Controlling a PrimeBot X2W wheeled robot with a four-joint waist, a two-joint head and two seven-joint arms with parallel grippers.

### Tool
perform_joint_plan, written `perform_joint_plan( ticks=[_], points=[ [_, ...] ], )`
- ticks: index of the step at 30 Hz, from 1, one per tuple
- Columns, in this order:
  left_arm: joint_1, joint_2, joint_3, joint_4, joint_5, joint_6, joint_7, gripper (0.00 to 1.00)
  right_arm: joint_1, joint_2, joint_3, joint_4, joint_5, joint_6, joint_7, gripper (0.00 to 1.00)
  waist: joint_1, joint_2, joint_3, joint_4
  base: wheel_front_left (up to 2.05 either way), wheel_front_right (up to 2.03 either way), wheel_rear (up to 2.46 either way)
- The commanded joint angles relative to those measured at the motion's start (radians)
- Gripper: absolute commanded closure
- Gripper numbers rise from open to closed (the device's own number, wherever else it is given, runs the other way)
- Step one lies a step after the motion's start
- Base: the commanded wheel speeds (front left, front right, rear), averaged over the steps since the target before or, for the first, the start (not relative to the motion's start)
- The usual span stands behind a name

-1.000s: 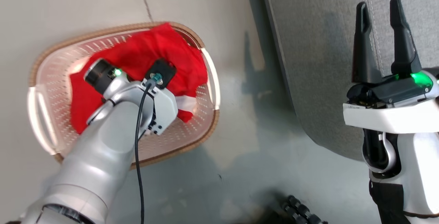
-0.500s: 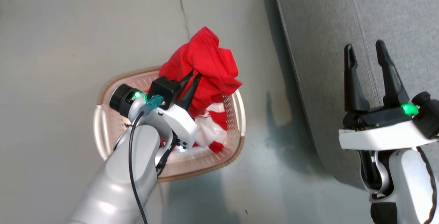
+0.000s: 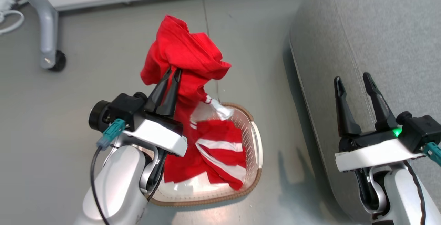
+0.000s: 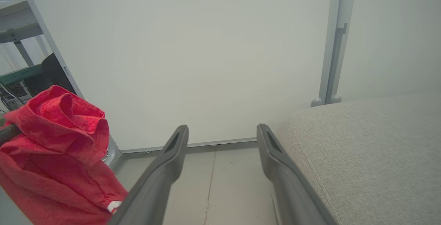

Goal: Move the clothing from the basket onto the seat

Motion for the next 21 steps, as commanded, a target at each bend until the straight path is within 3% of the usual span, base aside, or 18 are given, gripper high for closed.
perform_joint_plan(
  ticks=[1,8,21],
  points=[
    [0.020,0.010,0.014,-0.039,0.000,-0.002,-0.004,1.00,0.017,-0.009,-0.003,0.006,-0.001,0.002,0.005,0.00,0.0000,0.0000,-0.049,0.024,0.00,0.00,0.00],
    [0.076,0.024,0.033,-0.175,-0.008,-0.011,-0.004,1.00,0.067,-0.018,0.005,0.026,-0.008,0.002,0.027,0.00,0.0000,0.0000,-0.137,0.049,0.00,0.00,0.00],
    [0.205,0.050,0.010,-0.340,-0.017,0.024,0.042,1.00,0.189,-0.022,-0.001,0.038,-0.026,0.002,0.082,0.00,0.0000,0.0000,-0.284,0.060,0.00,0.00,0.00]
  ],
)
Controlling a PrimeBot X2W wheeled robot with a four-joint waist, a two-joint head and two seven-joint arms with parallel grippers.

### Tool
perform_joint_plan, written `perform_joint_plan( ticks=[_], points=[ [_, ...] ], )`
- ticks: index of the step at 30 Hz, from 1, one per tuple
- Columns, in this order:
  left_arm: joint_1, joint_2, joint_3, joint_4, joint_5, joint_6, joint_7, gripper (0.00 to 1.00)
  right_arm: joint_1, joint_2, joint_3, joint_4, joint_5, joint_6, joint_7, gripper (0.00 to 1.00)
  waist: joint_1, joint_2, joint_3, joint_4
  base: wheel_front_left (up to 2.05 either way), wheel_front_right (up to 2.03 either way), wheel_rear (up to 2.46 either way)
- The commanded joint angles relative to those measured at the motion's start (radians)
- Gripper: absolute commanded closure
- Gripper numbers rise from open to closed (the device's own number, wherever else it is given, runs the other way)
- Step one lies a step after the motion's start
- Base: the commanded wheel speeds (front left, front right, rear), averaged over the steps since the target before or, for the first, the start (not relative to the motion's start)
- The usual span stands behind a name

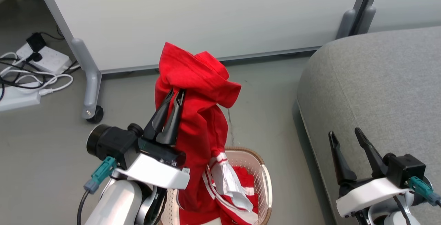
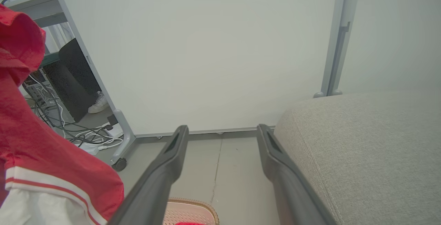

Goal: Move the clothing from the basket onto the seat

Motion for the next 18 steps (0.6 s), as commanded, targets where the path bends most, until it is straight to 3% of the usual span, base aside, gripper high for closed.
perform_joint_plan(
  ticks=[1,18],
  points=[
    [0.014,0.005,0.001,-0.013,-0.004,0.006,0.000,1.00,0.013,-0.005,-0.005,-0.004,-0.007,0.002,0.003,0.00,0.0000,0.0000,-0.024,-0.002,0.00,0.00,0.00],
    [0.117,0.041,-0.016,-0.122,-0.015,0.035,0.044,1.00,0.095,0.015,-0.021,-0.054,-0.010,0.002,0.060,0.00,0.0000,0.0000,-0.087,-0.003,0.00,0.00,0.00]
  ],
)
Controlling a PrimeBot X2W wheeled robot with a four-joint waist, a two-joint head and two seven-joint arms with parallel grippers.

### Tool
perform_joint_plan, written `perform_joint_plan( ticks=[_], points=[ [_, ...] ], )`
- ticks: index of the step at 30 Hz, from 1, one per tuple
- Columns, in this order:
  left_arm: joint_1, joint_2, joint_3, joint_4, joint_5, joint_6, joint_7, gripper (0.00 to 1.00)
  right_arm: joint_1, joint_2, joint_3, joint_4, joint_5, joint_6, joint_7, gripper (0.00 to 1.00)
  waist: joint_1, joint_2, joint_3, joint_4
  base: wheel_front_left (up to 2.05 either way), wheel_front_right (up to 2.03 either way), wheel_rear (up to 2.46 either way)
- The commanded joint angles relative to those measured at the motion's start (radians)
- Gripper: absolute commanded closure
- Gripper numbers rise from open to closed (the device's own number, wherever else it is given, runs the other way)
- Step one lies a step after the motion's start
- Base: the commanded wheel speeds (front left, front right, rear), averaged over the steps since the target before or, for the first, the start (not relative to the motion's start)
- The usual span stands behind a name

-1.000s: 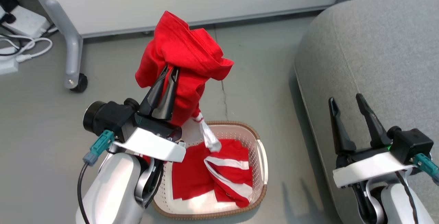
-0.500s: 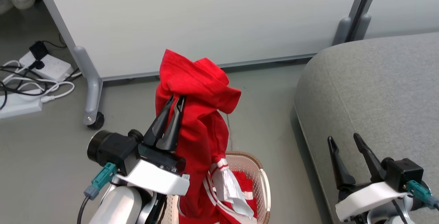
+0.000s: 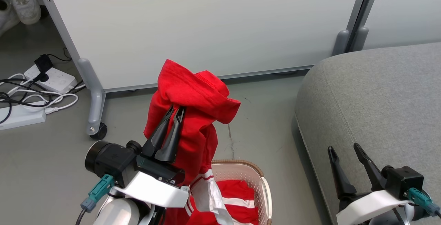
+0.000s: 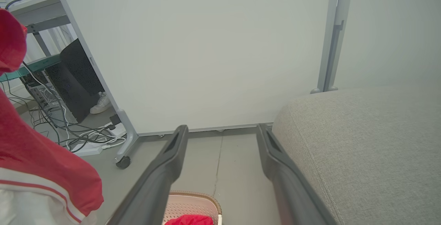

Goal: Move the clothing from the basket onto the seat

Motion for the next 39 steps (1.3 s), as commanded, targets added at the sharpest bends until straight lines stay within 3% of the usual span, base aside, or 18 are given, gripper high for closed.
perform_joint_plan(
  ticks=[1,16,25,39],
  points=[
    [0.010,0.004,0.001,-0.008,-0.005,0.006,0.004,1.00,0.007,-0.001,-0.002,-0.006,-0.003,0.002,0.004,0.00,0.0000,0.0000,-0.001,0.001,0.00,0.00,0.00],
    [-0.009,0.000,-0.019,-0.016,-0.010,0.004,0.005,1.00,-0.033,0.012,0.057,-0.036,0.025,0.002,0.011,0.00,0.0000,0.0000,0.008,0.008,0.00,0.00,0.00],
    [-0.043,-0.012,-0.047,-0.004,-0.009,-0.010,0.011,1.00,-0.154,0.016,0.307,-0.030,0.098,0.002,0.026,0.00,0.0000,0.0000,0.018,0.028,0.00,0.00,0.00],
    [-0.072,-0.027,-0.099,0.018,-0.004,-0.030,0.016,1.00,-0.379,0.015,0.612,0.192,0.240,0.002,-0.032,0.00,0.0000,0.0000,0.025,0.071,0.00,0.00,0.00]
  ],
)
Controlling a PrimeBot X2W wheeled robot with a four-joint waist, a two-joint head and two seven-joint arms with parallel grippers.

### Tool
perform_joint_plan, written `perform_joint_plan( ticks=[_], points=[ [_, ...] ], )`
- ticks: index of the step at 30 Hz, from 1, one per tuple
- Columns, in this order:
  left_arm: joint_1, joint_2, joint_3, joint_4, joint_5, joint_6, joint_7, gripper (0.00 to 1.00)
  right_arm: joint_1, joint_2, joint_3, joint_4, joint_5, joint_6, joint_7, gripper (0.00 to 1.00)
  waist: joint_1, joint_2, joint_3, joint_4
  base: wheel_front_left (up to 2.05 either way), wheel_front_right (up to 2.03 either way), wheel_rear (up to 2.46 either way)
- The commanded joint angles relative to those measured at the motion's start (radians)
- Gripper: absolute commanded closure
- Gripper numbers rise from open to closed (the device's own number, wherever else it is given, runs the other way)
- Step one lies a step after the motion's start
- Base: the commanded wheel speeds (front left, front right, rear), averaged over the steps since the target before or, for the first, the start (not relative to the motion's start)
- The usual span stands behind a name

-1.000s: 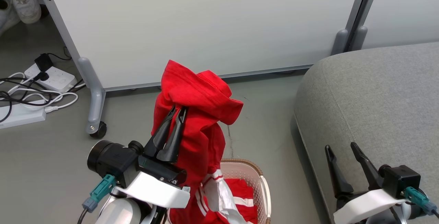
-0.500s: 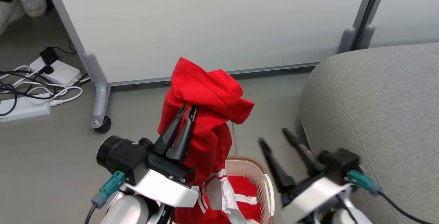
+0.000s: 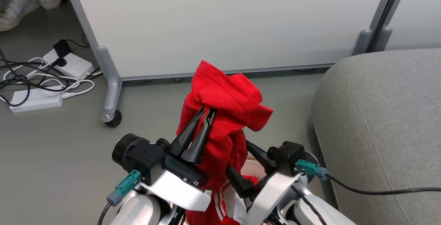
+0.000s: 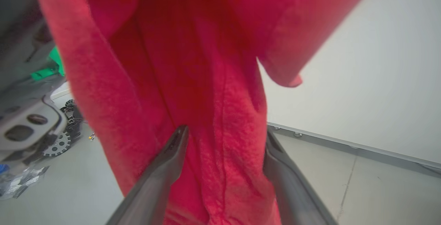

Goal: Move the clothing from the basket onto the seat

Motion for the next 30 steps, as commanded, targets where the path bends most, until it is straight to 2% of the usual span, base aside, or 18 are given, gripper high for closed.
perform_joint_plan(
  ticks=[1,4,5,7,11,12,13,14,21,30],
  points=[
    [-0.016,0.002,-0.001,0.001,0.001,-0.004,-0.002,1.00,-0.025,-0.003,0.021,0.019,0.019,0.002,-0.014,0.00,0.0000,0.0000,0.000,0.005,0.00,0.00,0.00],
    [-0.018,0.001,-0.005,0.003,-0.001,-0.005,-0.003,1.00,-0.056,-0.003,0.065,0.050,0.054,0.002,-0.026,0.00,0.0000,0.0000,0.000,0.011,0.00,0.00,0.00],
    [-0.019,0.002,-0.006,0.004,-0.002,-0.005,-0.004,1.00,-0.064,-0.004,0.080,0.056,0.068,0.002,-0.030,0.26,0.0000,0.0000,0.000,0.012,0.00,0.00,0.00],
    [-0.019,0.003,-0.006,0.006,-0.005,-0.005,-0.004,1.00,-0.078,-0.007,0.098,0.070,0.088,0.002,-0.039,1.00,0.0000,0.0000,0.000,0.014,0.00,0.00,0.00],
    [-0.016,0.004,-0.008,0.007,-0.011,-0.002,-0.004,1.00,-0.100,-0.016,0.125,0.089,0.120,0.002,-0.058,1.00,0.0000,0.0000,0.001,0.016,0.00,0.00,0.00],
    [-0.015,0.005,-0.008,0.007,-0.011,-0.001,-0.001,0.91,-0.104,-0.019,0.129,0.092,0.128,0.002,-0.060,1.00,0.0000,0.0000,0.001,0.016,0.00,0.00,0.00],
    [-0.014,0.006,-0.008,0.007,-0.012,0.000,0.000,0.56,-0.108,-0.021,0.129,0.093,0.136,0.002,-0.070,1.00,0.0000,0.0000,0.002,0.015,0.00,0.00,0.00],
    [-0.014,0.007,-0.007,0.008,-0.012,0.002,0.001,0.00,-0.113,-0.024,0.127,0.094,0.144,0.002,-0.074,1.00,0.0000,0.0000,0.002,0.014,0.00,0.00,0.00],
    [-0.020,0.012,-0.015,0.008,-0.007,0.006,0.009,0.00,-0.128,-0.038,0.058,0.103,0.175,0.002,-0.103,1.00,0.0000,0.0000,0.001,0.003,0.00,0.00,0.00],
    [0.016,0.045,-0.070,0.020,0.014,-0.021,0.034,0.00,-0.129,-0.076,-0.100,0.126,0.119,0.002,-0.115,1.00,0.0000,0.0000,0.003,-0.031,0.00,0.00,0.00]
  ],
)
